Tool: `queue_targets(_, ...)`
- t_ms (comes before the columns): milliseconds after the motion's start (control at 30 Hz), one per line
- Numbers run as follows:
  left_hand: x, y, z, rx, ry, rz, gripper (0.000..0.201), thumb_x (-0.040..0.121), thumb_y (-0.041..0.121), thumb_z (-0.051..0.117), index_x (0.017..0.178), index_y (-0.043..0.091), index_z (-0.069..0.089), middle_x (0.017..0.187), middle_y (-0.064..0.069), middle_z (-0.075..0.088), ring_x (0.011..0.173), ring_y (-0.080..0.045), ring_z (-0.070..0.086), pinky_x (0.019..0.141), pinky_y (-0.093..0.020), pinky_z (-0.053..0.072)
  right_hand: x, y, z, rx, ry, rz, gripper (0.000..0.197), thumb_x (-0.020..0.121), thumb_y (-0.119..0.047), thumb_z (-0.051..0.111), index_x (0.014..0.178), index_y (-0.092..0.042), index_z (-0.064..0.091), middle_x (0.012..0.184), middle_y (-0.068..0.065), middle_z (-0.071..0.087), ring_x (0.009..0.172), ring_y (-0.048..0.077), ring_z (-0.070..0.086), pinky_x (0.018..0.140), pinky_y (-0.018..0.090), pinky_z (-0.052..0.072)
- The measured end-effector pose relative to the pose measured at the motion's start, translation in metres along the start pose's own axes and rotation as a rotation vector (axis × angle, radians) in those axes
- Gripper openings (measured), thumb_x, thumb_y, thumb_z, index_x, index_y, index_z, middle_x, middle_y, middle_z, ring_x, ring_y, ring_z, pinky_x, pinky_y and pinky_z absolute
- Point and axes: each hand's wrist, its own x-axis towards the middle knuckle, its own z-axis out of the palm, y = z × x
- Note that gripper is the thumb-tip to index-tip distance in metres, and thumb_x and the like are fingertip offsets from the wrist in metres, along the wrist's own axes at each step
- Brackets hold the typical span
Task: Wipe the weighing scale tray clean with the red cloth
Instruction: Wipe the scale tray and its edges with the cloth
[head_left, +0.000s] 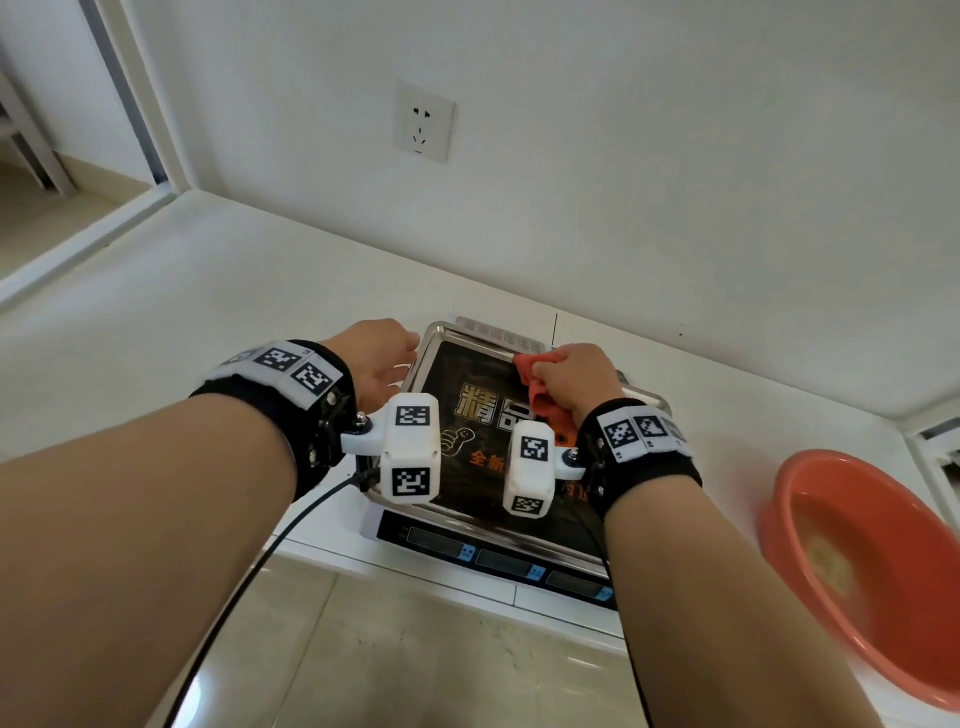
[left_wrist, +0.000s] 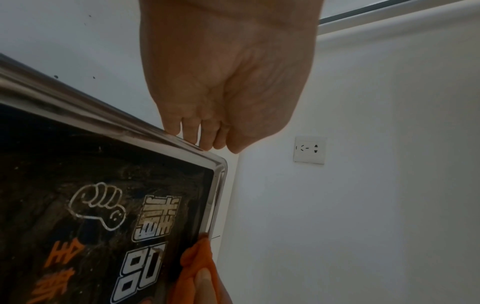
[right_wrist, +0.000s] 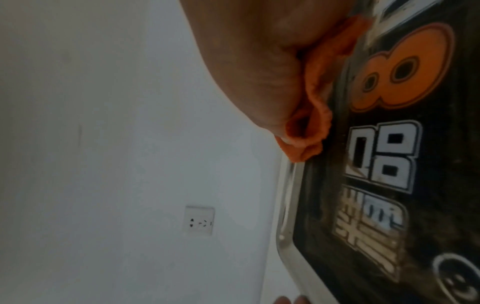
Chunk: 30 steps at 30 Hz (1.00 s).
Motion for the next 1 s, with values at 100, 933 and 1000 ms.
queue_targets(100,-0.002,0.001,-0.001,0.025,-0.005,0.02,0.021,0.097,0.004,0.041,0.085,0.01,0.057,0.105,-0.005,0.061,0.096,-0.017,0.057,0.088,-0.033,0.046,0.0,-0.001,-0.005,-0.049,0.028,-0.022,0.021,0.09,-0.003,0.054,0.088,-0.011,0.073,0.059,0.002,0.064,0.056,0.022,0.063,0.06,0.032,0.054)
queue_targets(933,0.002,-0.003,-0.011,0.177,-0.047,0.058,0.037,0.088,-0.016,0.034,0.072,0.015,0.047,0.082,0.0,0.054,0.094,-0.017,0.055,0.09,-0.028,0.042,0.004,-0.022,0.04,-0.266,0.053,-0.253,0.015,0.089,-0.01,0.059,0.094,-0.023,0.067,0.067,-0.007,0.069,0.066,0.01,0.069,0.059,0.022,0.053)
queue_targets(1000,0.0,-0.002,-0.011,0.155,-0.05,0.048,0.039,0.086,-0.018,0.032,0.069,0.014,0.045,0.079,0.0,0.053,0.085,-0.015,0.054,0.079,-0.026,0.043,0.003,-0.025,0.04,-0.201,-0.018,-0.263,0.012,0.095,-0.015,0.057,0.095,-0.024,0.066,0.055,-0.01,0.066,0.044,0.001,0.062,0.039,0.014,0.043)
